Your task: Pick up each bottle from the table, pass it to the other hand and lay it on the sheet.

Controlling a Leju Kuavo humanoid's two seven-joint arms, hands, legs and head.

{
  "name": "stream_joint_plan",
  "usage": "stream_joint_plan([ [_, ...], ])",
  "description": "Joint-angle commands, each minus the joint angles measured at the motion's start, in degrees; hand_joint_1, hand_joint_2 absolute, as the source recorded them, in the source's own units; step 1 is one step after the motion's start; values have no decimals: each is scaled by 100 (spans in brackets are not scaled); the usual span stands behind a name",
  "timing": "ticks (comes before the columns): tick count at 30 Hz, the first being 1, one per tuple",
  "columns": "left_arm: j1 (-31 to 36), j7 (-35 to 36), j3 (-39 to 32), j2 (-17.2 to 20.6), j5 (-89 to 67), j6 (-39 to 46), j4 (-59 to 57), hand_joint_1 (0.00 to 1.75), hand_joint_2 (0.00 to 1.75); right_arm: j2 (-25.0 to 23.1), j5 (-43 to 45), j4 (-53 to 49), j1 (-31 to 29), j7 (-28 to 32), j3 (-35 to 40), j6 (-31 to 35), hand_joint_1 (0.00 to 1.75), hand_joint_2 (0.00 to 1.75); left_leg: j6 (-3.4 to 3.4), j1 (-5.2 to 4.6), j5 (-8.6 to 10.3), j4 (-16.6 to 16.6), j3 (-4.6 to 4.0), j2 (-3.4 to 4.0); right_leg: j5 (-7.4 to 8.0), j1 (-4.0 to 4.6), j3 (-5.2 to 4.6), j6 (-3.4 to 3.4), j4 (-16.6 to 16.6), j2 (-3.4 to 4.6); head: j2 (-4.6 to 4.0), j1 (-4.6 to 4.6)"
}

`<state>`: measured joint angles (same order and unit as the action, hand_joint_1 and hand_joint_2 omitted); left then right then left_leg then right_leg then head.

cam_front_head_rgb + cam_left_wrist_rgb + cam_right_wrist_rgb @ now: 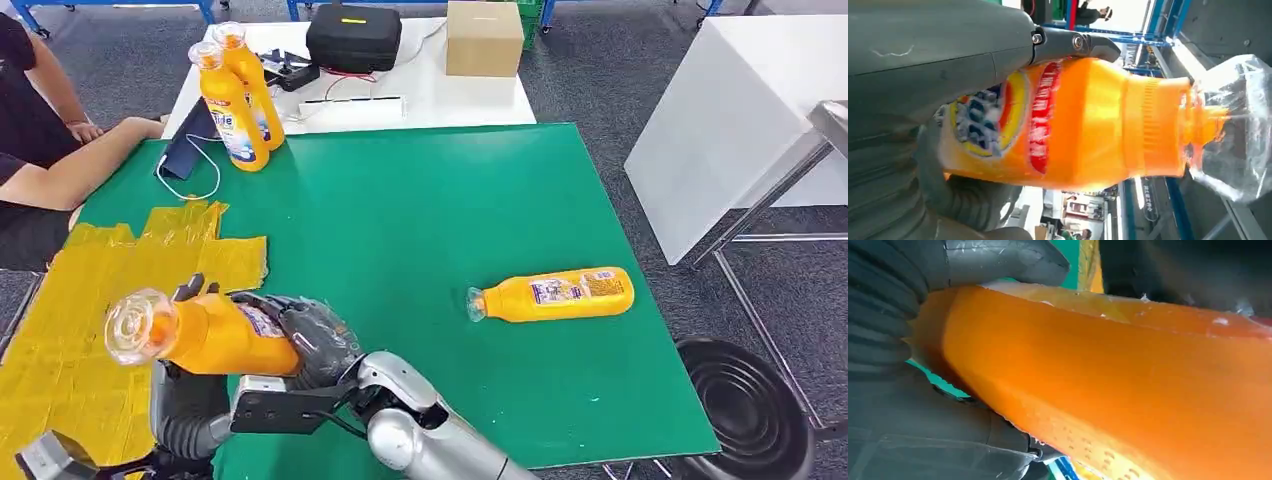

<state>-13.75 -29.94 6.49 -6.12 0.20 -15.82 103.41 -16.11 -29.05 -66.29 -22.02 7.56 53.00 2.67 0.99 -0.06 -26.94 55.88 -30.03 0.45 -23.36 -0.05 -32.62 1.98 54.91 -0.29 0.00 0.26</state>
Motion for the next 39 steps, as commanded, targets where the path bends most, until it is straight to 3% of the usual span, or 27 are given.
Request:
stream_joint_plan([
  [1, 268, 71, 143, 68, -65, -7, -354, 0, 175, 76, -80, 650, -367, 91, 606, -176, 175, 175, -7, 4, -3, -4, 16, -7, -4, 3, 17, -2, -3, -2, 0, 0],
  [8, 141, 54, -116, 109, -187, 136, -360, 0, 175, 300, -452, 46, -353, 401, 1274, -427, 175, 175, -5, 2, -3, -6, 15, -4, -4, 1, 16, -1, -5, 0, 0, 2],
  [22, 79, 40, -172, 116, -238, 85, -400, 0, 175, 318, -452, 13, -361, 401, 1285, -473, 175, 175, -5, 1, 1, -5, 4, -5, -1, 0, 5, -1, -4, -2, 0, 2],
  [23, 66, 26, -188, 106, -238, 71, -389, 24, 175, 319, -452, 16, -358, 401, 1280, -475, 175, 175, -7, 1, -2, -5, 10, -6, -5, 0, 10, -2, -2, -2, 0, -2],
  [24, 57, 18, -197, 102, -240, 60, -378, 152, 175, 319, -452, 15, -357, 401, 1279, -476, 175, 175, -8, 3, -4, -4, 12, -6, -6, 2, 12, -3, -3, -2, 0, 2],
  [25, 43, 2, -209, 97, -230, 43, -364, 175, 175, 320, -451, 16, -359, 400, 1277, -480, 175, 175, -4, 1, 0, -5, 3, -5, -2, 0, 3, -1, -4, -3, 0, -2],
  [39, -63, -124, -351, 37, -140, -147, -296, 175, 175, 340, -424, 53, -357, 377, 1216, -513, 175, 175, -8, 5, -5, -2, 11, -8, -6, 4, 13, -2, -2, -3, 0, 0],
])
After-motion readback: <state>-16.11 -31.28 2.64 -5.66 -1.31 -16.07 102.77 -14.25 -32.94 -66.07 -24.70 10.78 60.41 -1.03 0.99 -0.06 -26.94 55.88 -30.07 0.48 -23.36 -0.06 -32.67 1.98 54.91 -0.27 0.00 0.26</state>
